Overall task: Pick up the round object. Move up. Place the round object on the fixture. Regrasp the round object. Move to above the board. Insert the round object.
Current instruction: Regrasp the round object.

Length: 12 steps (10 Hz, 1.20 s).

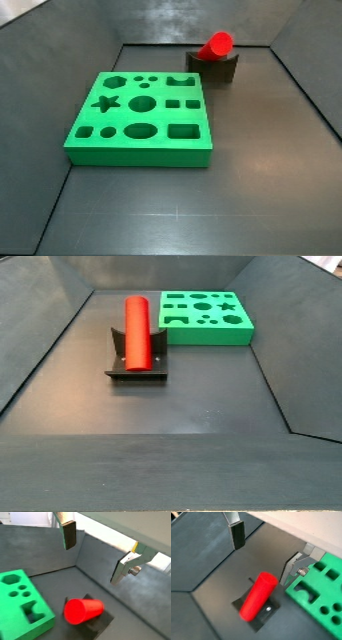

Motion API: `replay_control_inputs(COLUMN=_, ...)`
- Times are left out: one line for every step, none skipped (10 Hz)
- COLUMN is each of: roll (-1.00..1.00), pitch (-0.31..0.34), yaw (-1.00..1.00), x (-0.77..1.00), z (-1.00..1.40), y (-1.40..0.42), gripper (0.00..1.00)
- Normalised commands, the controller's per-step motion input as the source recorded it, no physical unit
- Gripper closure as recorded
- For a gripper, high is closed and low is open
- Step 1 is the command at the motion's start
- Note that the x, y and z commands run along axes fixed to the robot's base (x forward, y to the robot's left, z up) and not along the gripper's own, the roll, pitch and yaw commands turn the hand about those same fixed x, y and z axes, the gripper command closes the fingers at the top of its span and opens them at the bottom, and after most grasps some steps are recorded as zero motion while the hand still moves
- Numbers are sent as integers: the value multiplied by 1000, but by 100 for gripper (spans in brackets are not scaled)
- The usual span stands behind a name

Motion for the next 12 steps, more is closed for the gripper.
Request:
replay_control_inputs(roll=1000, pitch=51, yaw=42, x=62, z=-1, y=-31, gripper=0)
replay_control_inputs(roll=1000, pitch=75, yaw=52, x=82, z=-2, y=-37, gripper=0)
replay_control_inputs(roll=1000, pitch=92, yaw=59, x=88, z=-4, y=-37, gripper=0)
replay_control_inputs(roll=1000, pitch=136, yaw=87, x=97, z=-9, y=-43, gripper=0)
replay_control_inputs(roll=1000, pitch=155, yaw=105, x=97, z=-7, y=-43, gripper=0)
replay_control_inputs(roll=875, pitch=175, yaw=140, x=98, z=-10, y=-46, gripper=0)
replay_control_inputs(roll=680, pitch=164, yaw=158, x=101, z=-9, y=-48, gripper=0)
replay_control_inputs(roll=430, pitch=141, yaw=182, x=100, z=-10, y=-49, gripper=0)
replay_control_inputs(roll=334, pitch=124, yaw=191, x=97, z=-5, y=-41, gripper=0)
replay_control_inputs(roll=201, pitch=68, yaw=205, x=83, z=-4, y=-39, gripper=0)
replay_control_inputs(roll=176, pitch=44, yaw=206, x=82, z=-8, y=-43, gripper=0)
replay_control_inputs(roll=167, pitch=-18, yaw=128, x=32, z=-1000, y=49, gripper=0)
